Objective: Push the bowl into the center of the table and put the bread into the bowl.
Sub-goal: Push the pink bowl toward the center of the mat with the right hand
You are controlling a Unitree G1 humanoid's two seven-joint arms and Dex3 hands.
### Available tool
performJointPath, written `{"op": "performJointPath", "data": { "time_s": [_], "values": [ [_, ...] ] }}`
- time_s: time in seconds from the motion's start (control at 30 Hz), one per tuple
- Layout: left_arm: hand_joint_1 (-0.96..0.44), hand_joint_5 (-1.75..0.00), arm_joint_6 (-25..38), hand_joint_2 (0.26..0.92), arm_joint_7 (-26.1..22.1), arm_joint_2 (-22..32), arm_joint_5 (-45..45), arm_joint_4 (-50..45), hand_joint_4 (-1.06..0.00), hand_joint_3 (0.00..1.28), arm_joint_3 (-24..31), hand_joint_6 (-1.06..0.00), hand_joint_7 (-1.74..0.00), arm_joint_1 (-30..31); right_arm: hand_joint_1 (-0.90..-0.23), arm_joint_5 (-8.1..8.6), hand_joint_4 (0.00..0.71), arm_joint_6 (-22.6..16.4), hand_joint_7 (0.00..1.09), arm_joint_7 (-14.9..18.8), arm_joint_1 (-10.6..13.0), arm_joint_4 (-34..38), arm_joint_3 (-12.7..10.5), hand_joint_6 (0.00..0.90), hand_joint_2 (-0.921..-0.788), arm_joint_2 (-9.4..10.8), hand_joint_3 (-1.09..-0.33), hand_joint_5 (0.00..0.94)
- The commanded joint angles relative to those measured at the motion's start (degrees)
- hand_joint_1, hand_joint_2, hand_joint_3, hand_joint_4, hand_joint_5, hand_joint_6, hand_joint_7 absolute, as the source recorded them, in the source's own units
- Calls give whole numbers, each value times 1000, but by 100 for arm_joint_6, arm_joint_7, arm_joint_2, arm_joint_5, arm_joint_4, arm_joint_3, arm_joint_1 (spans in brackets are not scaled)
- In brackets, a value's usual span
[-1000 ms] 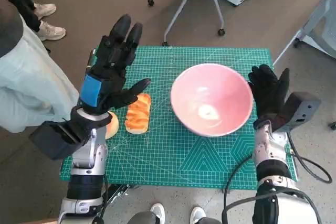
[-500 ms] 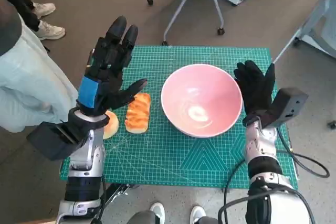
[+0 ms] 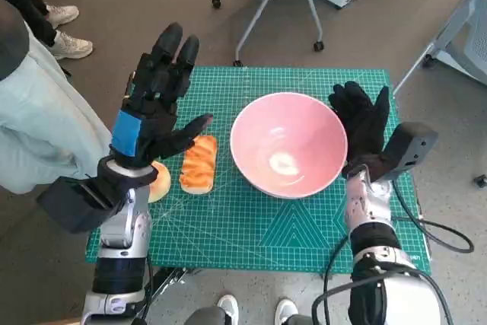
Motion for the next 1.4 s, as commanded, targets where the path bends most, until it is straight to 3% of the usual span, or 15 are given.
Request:
{"op": "performJointPath", "data": {
  "time_s": [0.03,0.3,0.4,0.57,0.73,0.9,1.03,1.17,1.4],
  "values": [
    [-172,0,61,921,17,28,-18,-158,-89,273,-3,1,-273,87,-589,7,111,82,193,21,-20,52,-14,141,-921,33,-940,3],
    [-168,0,104,921,18,40,-22,-220,-89,275,3,1,-275,116,-577,39,110,122,186,94,-64,39,-65,143,-921,-76,-942,2],
    [-173,0,111,921,-26,87,-86,-248,-88,268,57,0,-279,170,-587,19,113,-15,189,143,-159,-98,-57,153,-921,-344,-937,3],
    [-183,-1,117,921,-37,108,-108,-244,-89,260,83,0,-287,180,-626,-167,123,-588,187,193,-142,-367,116,155,-921,-503,-929,7],
    [-201,-1,121,921,-6,117,-90,-230,-89,256,91,0,-292,154,-646,-115,130,-1245,187,562,-21,-696,208,153,-921,-570,-922,9],
    [-214,-3,149,921,72,106,-39,-290,-93,252,76,1,-295,138,-650,-25,141,-1851,197,1033,231,-1329,356,166,-921,-554,-899,12],
    [-226,-3,167,921,135,103,7,-321,-94,242,58,1,-296,111,-663,94,158,-2118,205,1432,508,-2034,526,173,-921,-563,-863,16],
    [-237,-2,202,921,209,118,73,-380,-94,224,38,1,-298,89,-667,272,162,-2136,210,1734,853,-2933,726,175,-921,-534,-849,15],
    [-268,-1,289,921,333,227,242,-548,-90,206,11,0,-302,86,-660,478,164,-1992,224,1945,1304,-4035,1039,185,-921,-510,-837,13]
  ]
}}
